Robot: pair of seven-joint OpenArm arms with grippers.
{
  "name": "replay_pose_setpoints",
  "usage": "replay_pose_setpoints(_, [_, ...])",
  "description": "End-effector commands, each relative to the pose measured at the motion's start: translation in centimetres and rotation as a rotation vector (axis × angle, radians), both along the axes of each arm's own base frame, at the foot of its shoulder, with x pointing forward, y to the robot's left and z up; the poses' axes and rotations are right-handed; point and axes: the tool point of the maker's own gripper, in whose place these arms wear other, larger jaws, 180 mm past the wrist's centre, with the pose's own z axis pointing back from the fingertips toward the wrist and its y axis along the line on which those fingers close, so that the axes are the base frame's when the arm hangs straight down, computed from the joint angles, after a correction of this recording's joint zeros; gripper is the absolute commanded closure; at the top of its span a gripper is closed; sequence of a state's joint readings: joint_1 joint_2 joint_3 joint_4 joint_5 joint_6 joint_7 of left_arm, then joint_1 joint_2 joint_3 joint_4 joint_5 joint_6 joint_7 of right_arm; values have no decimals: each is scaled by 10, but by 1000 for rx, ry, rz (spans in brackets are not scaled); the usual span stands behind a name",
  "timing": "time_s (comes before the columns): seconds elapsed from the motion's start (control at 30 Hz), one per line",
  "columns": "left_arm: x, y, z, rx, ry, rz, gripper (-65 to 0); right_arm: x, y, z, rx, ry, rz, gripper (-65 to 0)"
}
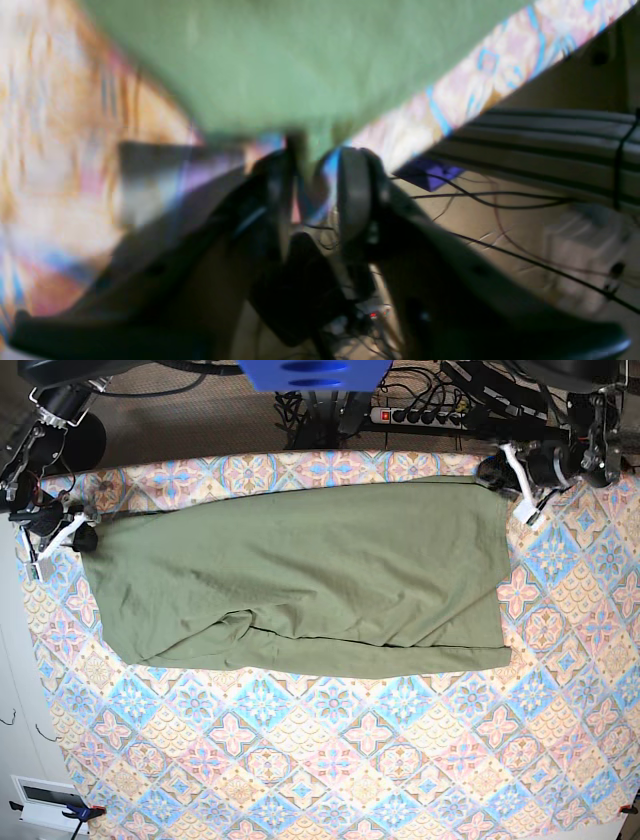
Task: Layout the t-shirt on the table in an organized manner, then fold the t-shirt properly
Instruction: 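Lift the shirt edge with both grippers and drag it away from the body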
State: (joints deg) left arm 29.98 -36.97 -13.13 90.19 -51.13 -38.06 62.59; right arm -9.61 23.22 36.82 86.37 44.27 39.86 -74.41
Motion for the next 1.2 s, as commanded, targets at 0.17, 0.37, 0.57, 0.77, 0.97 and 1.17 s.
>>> replay_pose_setpoints(0.17, [1,34,13,36,-31,118,-308,10,-7,16,-26,-49,7,-52])
replay_pose_setpoints(0.37, [16,30,13,-28,-92,247,-343,10,-6,15,-24,-48,8,-52])
replay_pose_setpoints(0.57, [18,-7,-14,-116,-20,212,-339,10,-6,15,-24,-49,7,-52])
replay_pose_setpoints(0.77, [-2,-32,-23,-161,32,192,-342,10,-6,15,-24,-51,7,-52])
replay_pose_setpoints(0.97, [-19,-34,-28,-158,79,181,-338,11,-6,16,-24,-55,7,-52])
replay_pose_setpoints(1.17, [-29,-34,-31,-148,112,172,-335,11,-6,16,-24,-55,7,-52])
